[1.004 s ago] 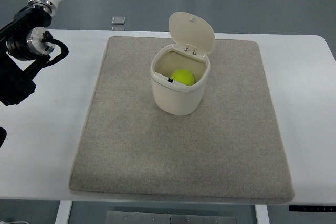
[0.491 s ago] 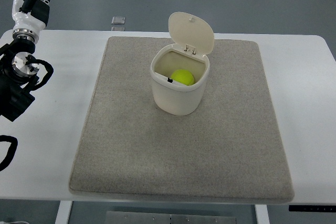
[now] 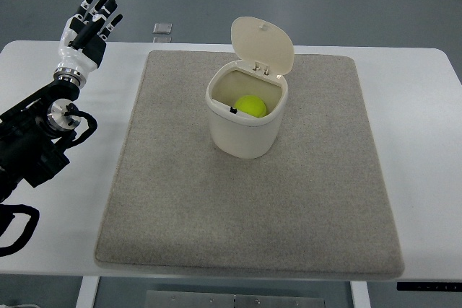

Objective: Put tennis ball into box with left hand

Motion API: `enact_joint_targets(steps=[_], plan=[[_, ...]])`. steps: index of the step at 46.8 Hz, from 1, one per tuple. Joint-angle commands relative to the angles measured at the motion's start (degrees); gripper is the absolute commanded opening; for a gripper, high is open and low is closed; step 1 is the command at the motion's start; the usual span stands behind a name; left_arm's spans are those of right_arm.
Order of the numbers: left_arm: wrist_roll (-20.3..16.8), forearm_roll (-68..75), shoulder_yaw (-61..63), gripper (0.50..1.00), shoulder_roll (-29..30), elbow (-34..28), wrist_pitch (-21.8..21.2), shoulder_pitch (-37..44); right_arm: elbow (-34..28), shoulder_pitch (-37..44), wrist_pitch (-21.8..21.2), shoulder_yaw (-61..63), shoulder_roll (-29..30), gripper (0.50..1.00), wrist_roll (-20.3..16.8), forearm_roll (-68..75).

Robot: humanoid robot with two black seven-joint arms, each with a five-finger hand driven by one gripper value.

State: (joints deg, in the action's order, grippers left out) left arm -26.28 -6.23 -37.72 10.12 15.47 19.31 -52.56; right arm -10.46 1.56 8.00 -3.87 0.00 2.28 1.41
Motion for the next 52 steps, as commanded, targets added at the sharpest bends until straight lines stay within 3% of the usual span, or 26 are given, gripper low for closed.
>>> enact_joint_targets(steps=[1,52], plan=[[0.0,-0.1,0.0,0.838,-0.4,0.0,0.5,0.0,0.0,0.0,0.0,0.0,0.0,0.901,0.0,0.0],[0.0,-0.1,-0.1,0.864,-2.1,-0.7,0.5,1.2,-0.2,0.0,-0.1,0.1,0.0,0.901,-0.3,0.4]])
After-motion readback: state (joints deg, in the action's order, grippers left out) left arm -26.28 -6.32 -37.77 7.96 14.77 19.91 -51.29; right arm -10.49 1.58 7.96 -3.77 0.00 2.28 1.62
